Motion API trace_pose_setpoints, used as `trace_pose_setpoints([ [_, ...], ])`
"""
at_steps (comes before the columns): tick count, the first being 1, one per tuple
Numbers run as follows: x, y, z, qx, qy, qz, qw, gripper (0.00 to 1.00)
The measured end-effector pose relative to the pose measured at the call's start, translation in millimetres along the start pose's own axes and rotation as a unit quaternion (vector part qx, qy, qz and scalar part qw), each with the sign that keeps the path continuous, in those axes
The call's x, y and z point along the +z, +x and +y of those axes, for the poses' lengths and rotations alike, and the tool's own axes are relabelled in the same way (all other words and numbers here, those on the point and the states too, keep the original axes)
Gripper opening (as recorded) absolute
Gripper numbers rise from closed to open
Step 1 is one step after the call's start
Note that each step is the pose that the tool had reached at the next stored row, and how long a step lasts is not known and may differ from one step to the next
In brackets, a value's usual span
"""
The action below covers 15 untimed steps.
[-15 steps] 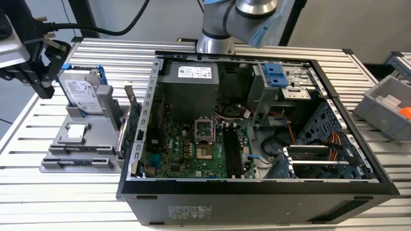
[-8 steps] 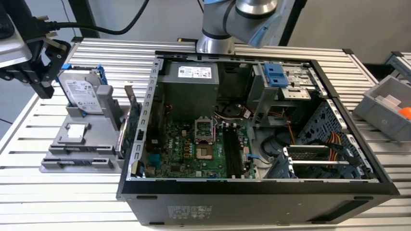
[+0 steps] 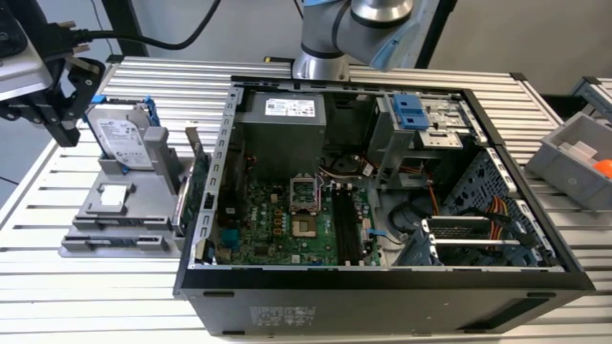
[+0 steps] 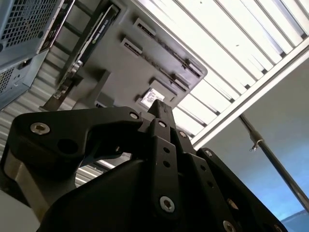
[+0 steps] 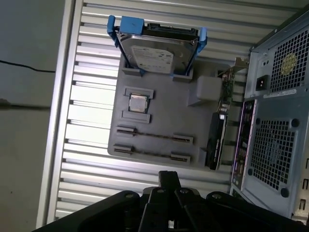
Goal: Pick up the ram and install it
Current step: 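Pick up the ram and move it above insertion slot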
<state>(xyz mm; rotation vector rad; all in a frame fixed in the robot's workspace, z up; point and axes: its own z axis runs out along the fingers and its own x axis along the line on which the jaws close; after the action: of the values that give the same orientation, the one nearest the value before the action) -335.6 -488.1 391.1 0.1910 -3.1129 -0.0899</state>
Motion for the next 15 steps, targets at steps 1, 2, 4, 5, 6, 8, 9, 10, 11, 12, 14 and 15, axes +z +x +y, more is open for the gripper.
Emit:
trace_pose_setpoints([
  [1, 0.0, 0.0, 0.0, -0.002, 0.0, 0.0001, 1.0, 0.0],
  [2, -0.1, 0.0, 0.0, -0.004, 0.0001, 0.0003, 0.99999, 0.0],
  [4, -0.1, 0.0, 0.0, -0.008, 0.0002, 0.0005, 0.99997, 0.0],
  [5, -0.2, 0.0, 0.0, -0.01, 0.0002, 0.0006, 0.99995, 0.0],
  [6, -0.2, 0.0, 0.0, -0.012, 0.0002, 0.0007, 0.99992, 0.0],
  [8, -0.2, 0.0, 0.0, -0.016, 0.0003, 0.001, 0.99987, 0.0],
  [9, -0.2, 0.0, 0.0, -0.018, 0.0003, 0.0011, 0.99983, 0.0],
  [10, -0.3, 0.0, 0.0, -0.02, 0.0004, 0.0012, 0.99979, 0.0],
  [11, -0.3, 0.0, 0.0, -0.022, 0.0004, 0.0013, 0.99975, 0.0],
  [12, -0.3, 0.0, 0.0, -0.024, 0.0005, 0.0015, 0.9997, 0.0],
  [14, -0.4, 0.0, 0.0, -0.028, 0.0005, 0.0017, 0.99959, 0.0],
  [15, -0.4, 0.0, 0.0, -0.031, 0.0006, 0.0018, 0.99953, 0.0],
])
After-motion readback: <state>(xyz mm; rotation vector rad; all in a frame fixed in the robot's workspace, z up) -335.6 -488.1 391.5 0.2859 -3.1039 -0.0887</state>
